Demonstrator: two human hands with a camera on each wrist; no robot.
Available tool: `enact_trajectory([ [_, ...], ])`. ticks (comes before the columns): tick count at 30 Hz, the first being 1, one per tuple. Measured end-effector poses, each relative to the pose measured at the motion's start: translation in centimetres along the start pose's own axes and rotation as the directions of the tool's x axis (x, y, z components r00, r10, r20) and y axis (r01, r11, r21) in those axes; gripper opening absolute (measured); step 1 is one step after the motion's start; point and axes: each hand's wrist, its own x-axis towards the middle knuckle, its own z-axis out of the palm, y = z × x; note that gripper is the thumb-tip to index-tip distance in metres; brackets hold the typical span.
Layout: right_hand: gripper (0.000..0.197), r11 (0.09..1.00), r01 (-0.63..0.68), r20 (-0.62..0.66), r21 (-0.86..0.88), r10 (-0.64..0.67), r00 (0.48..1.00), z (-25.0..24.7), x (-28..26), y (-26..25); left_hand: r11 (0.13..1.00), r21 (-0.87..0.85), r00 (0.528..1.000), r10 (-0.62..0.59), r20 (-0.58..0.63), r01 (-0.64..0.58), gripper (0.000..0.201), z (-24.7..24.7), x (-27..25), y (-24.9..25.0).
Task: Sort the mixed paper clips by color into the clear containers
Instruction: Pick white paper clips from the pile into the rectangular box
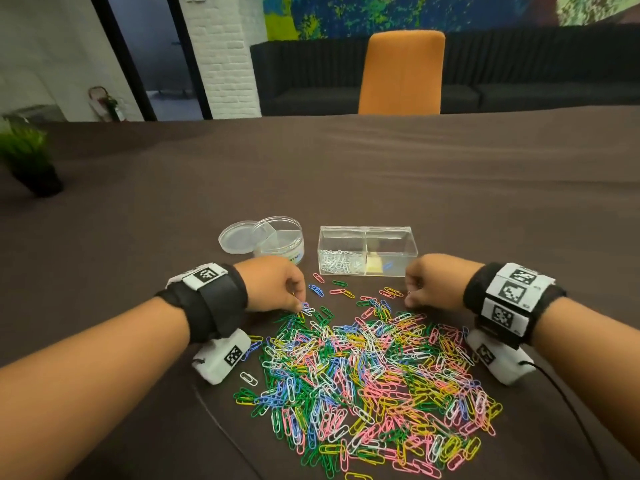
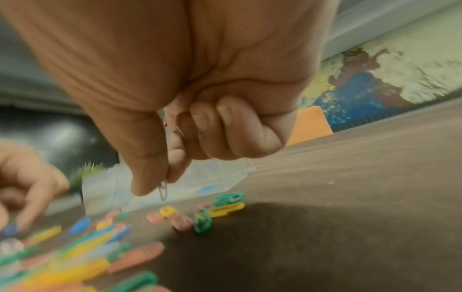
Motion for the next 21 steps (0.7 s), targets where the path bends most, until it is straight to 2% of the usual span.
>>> enact_trajectory([
  [3,0.018,0.981,0.050,-0.068,0.186,-0.037,0.997,-0.6,-0.9,0.7,1.000,-0.020,1.000,-0.014,-0.021,0.013,0.010,-0.4,-0.3,-0.7],
  [6,0.021,0.931,0.067,-0.124,0.358,-0.023,0.992,-0.6,-1.5,1.4,0.997,0.038,0.997,-0.069,-0.016,0.070,0.011,-0.9,-0.5,-1.0],
  [8,0.019,0.857,0.042,-0.067,0.514,-0.009,0.998,-0.4,-1.9,1.6,0.989,0.111,0.995,-0.098,-0.017,0.099,0.018,-1.2,-0.6,-0.6],
  [10,0.014,0.751,0.001,0.022,0.660,-0.021,1.000,-0.3,-2.1,1.5,0.988,0.134,0.996,-0.064,-0.054,0.071,0.031,-1.1,-0.7,0.2],
  [13,0.024,0.724,-0.024,0.092,0.689,-0.055,0.994,-0.3,-2.3,0.7,0.991,0.128,0.997,0.051,-0.059,-0.043,0.022,-0.5,-0.5,1.9],
  [15,0.028,0.709,-0.015,0.107,0.705,-0.086,0.991,-0.3,-2.3,0.0,0.979,0.196,0.998,0.066,-0.009,-0.063,0.018,0.0,-0.3,2.6],
  [17,0.026,0.652,-0.022,0.122,0.758,-0.107,0.987,-0.2,-2.2,-0.6,0.972,0.228,0.999,0.054,0.003,-0.054,0.014,0.3,-0.1,2.6],
  [19,0.017,0.634,-0.006,0.115,0.774,-0.131,0.985,-0.3,-2.2,-1.2,0.986,0.160,0.999,0.045,-0.001,-0.045,0.010,0.5,-0.1,2.2],
  [21,0.014,0.702,0.038,0.088,0.711,-0.142,0.986,-0.2,-1.9,-2.0,0.999,0.022,0.999,0.038,-0.013,-0.038,0.009,0.4,-0.1,1.5],
])
